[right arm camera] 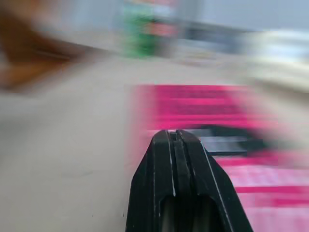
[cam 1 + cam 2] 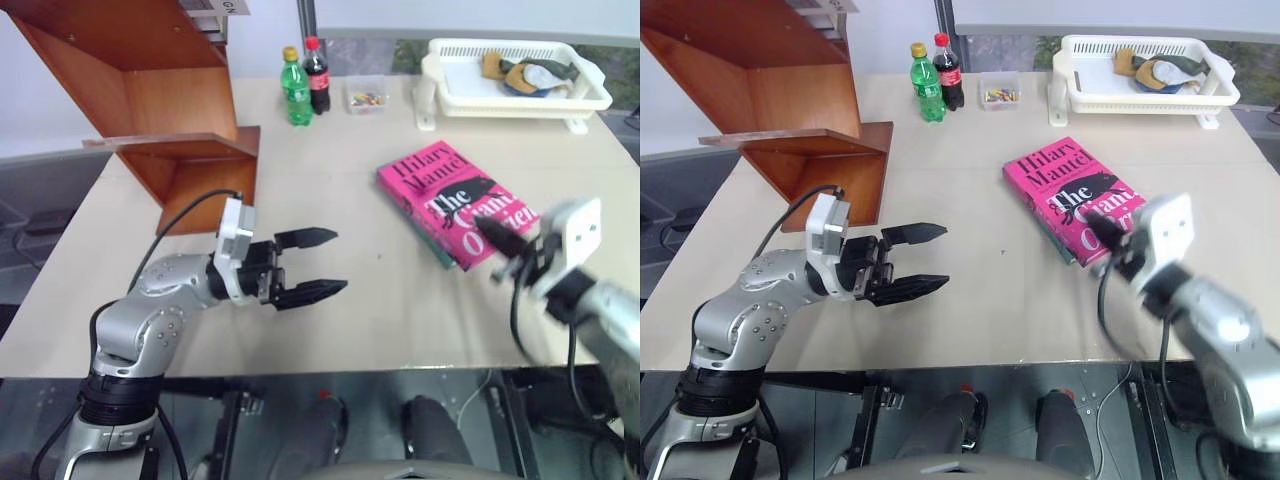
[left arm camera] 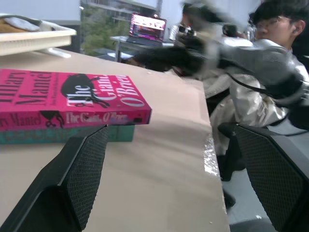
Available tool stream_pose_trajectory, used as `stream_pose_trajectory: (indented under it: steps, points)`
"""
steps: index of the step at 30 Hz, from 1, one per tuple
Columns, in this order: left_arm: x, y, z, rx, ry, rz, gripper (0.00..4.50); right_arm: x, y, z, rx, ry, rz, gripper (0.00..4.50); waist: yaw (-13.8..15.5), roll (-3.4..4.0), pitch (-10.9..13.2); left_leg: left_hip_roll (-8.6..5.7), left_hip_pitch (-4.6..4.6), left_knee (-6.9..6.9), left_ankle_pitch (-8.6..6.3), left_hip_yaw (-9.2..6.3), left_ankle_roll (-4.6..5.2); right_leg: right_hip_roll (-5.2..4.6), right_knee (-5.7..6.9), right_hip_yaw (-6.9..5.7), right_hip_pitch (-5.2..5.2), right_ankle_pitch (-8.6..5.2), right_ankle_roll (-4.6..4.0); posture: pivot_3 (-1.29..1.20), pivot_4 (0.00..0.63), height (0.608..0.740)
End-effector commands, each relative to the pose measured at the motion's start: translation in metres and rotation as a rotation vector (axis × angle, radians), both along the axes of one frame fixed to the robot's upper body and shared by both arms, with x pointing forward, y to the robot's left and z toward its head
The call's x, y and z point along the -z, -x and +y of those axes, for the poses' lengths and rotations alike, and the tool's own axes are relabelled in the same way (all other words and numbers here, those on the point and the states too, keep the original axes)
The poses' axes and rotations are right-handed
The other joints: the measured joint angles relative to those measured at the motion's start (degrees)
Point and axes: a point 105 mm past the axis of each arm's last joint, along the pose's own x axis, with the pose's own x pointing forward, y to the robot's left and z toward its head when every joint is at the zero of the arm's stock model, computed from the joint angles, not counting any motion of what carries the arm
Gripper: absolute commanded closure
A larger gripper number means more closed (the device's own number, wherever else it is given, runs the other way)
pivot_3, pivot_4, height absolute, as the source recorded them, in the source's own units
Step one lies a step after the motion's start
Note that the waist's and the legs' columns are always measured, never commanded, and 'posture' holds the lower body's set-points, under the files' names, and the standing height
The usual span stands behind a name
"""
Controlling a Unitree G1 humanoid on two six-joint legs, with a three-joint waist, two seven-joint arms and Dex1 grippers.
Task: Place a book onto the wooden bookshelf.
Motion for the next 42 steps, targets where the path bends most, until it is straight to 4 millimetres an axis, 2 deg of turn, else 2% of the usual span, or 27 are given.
stream_pose_trajectory:
  steps: [1, 7, 10, 15, 20, 28, 35, 38, 42]
  points:
    - [-0.008, 0.000, -0.003, 0.000, 0.008, -0.055, 0.00, -0.003, -0.023, -0.040, 0.161, 0.084, -0.020, 4.47, 0.0, 0.01, 0.0, 0.01, -0.01, 0.00, 0.11, 0.05, -0.18, 0.01, 0.01, 0.04, 0.00, 0.01, -0.01, 0.00, 0.150, 0.740]
    - [-0.008, 0.001, -0.001, -0.032, 0.007, -0.069, 0.00, 0.010, -0.049, -0.076, 0.207, 0.161, 0.049, 4.47, -0.7, 0.01, 0.0, 0.01, -0.11, -0.08, 0.06, 0.26, -0.12, -0.01, -0.07, 0.30, -0.15, 0.02, -0.03, 0.00, 0.150, 0.740]
    - [-0.008, 0.003, 0.000, -0.051, 0.011, -0.072, 0.00, 0.012, -0.054, -0.084, 0.191, 0.170, 0.069, 4.47, -1.1, 0.01, 0.0, 0.01, -0.11, -0.09, 0.05, 0.31, -0.10, -0.03, -0.08, 0.35, -0.16, 0.02, -0.03, 0.00, 0.150, 0.740]
    - [-0.006, 0.005, 0.002, -0.083, 0.013, -0.077, 0.00, 0.020, -0.055, -0.073, 0.052, 0.155, 0.116, 4.47, -1.1, 0.03, 0.0, 0.05, -0.06, -0.08, 0.05, 0.37, -0.10, 0.00, -0.04, 0.41, -0.16, 0.03, -0.03, 0.00, 0.150, 0.740]
    - [-0.007, 0.003, 0.003, -0.096, 0.015, -0.084, 0.00, 0.019, -0.053, -0.056, -0.037, 0.156, 0.118, 4.47, -1.1, 0.03, 0.0, 0.06, -0.07, -0.04, 0.05, 0.37, -0.10, 0.01, -0.03, 0.42, -0.15, 0.03, -0.02, 0.00, 0.150, 0.740]
    - [-0.008, 0.000, 0.004, -0.101, 0.018, -0.082, 0.00, 0.021, -0.039, -0.030, -0.172, 0.130, 0.134, 4.47, -1.0, 0.03, 0.0, 0.06, -0.07, -0.05, 0.05, 0.36, -0.10, 0.01, -0.04, 0.41, -0.15, 0.03, -0.02, 0.00, 0.150, 0.740]
    - [-0.008, -0.002, 0.004, -0.104, 0.019, -0.085, 0.00, 0.026, -0.026, -0.015, -0.248, 0.125, 0.165, 4.47, -1.0, 0.03, 0.0, 0.06, -0.07, -0.05, 0.04, 0.35, -0.10, 0.00, -0.04, 0.41, -0.15, 0.03, -0.02, 0.00, 0.150, 0.740]
    - [-0.012, -0.008, 0.005, -0.144, 0.034, -0.094, 0.00, 0.024, -0.025, -0.015, -0.242, 0.125, 0.154, 4.47, -1.0, 0.03, 0.0, 0.06, -0.07, -0.05, 0.04, 0.35, -0.10, 0.01, -0.04, 0.40, -0.16, 0.03, -0.02, 0.00, 0.150, 0.740]
    - [-0.007, -0.035, 0.006, -0.331, 0.025, -0.026, 0.00, 0.008, -0.019, -0.021, -0.204, 0.128, 0.088, 4.47, -0.7, 0.02, 0.0, 0.06, -0.07, -0.03, 0.04, 0.35, -0.10, 0.01, -0.03, 0.40, -0.15, 0.03, -0.02, 0.00, 0.150, 0.740]
